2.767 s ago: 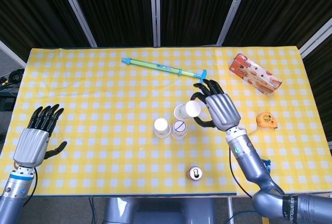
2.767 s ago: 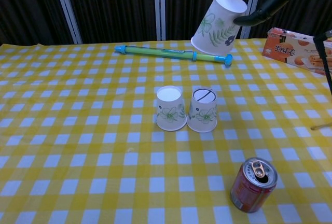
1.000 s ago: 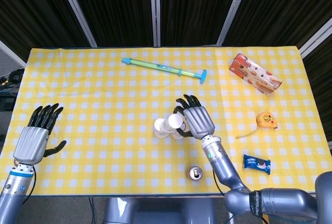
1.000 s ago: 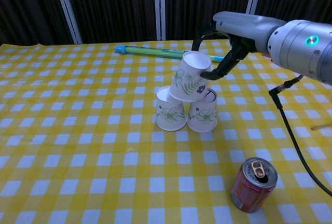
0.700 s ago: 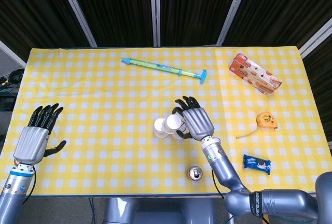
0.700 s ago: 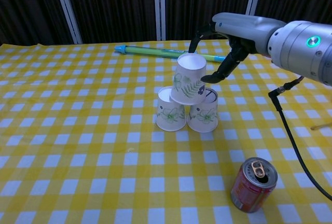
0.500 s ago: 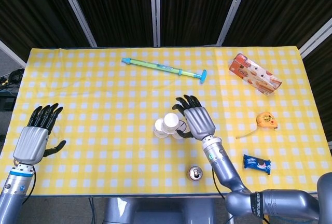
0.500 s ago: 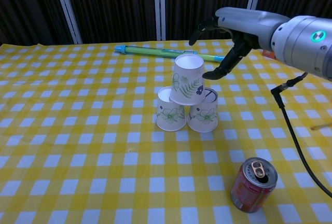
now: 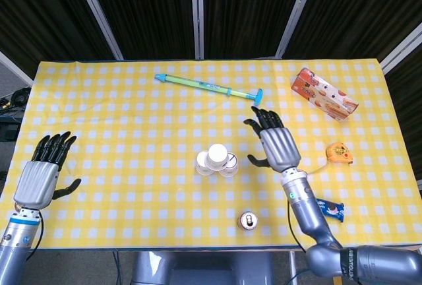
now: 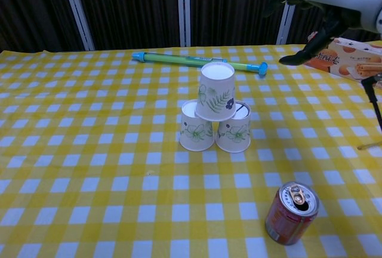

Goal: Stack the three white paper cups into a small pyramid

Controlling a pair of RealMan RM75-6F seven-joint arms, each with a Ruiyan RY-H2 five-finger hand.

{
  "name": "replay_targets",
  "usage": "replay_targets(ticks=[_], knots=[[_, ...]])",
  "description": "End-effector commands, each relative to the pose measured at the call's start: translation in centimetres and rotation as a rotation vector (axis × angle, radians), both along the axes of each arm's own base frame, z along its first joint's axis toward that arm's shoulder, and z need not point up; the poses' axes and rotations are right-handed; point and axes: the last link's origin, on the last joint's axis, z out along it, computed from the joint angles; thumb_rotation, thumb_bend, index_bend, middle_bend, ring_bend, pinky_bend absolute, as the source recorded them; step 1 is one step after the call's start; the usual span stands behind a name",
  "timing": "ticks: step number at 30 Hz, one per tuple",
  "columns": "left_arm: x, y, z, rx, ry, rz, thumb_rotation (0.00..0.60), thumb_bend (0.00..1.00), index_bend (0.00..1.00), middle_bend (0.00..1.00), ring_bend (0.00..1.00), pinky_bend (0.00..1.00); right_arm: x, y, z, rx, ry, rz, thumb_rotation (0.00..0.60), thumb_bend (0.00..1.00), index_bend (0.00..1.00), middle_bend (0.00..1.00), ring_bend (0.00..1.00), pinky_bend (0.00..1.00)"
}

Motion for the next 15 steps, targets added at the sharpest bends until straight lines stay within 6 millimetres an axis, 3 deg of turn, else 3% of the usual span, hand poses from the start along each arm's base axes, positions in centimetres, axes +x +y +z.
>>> replay_targets(ticks=[1, 4, 8, 12, 15], knots=[[-0.2, -0.1, -0.1, -0.003, 0.002, 0.009, 0.600, 0.19, 0.00, 0.00, 0.00, 0.00, -5.0, 1.9, 2.8, -0.042, 0.014, -0.039, 0.600, 0.12, 0.11, 0.00, 0.00, 0.00], [-0.5, -0.2, -0.2, 0.001, 0.012, 0.017, 0.600, 0.15, 0.00, 0.00, 0.00, 0.00, -8.9, 3.6, 4.2, -0.073, 0.061, -0.059, 0.600, 0.12, 0.03, 0.00, 0.00, 0.00], [-1.0, -0.6, -0.4, 0.001, 0.025, 0.031, 0.600, 0.12, 0.00, 0.00, 0.00, 0.00, -14.4, 6.2, 5.7, -0.115, 0.106, -0.096, 0.600, 0.11, 0.00, 0.00, 0.00, 0.00], [-1.8, -1.2, -0.3, -0.002, 0.033, 0.053, 0.600, 0.09, 0.00, 0.00, 0.00, 0.00, -18.3, 8.7, 6.7, -0.147, 0.118, -0.132, 0.600, 0.10, 0.00, 0.00, 0.00, 0.00], [-2.4, -1.6, -0.2, 0.008, 0.036, 0.068, 0.600, 0.09, 0.00, 0.00, 0.00, 0.00, -19.8, 10.0, 7.3, -0.180, 0.136, -0.126, 0.600, 0.09, 0.00, 0.00, 0.00, 0.00]])
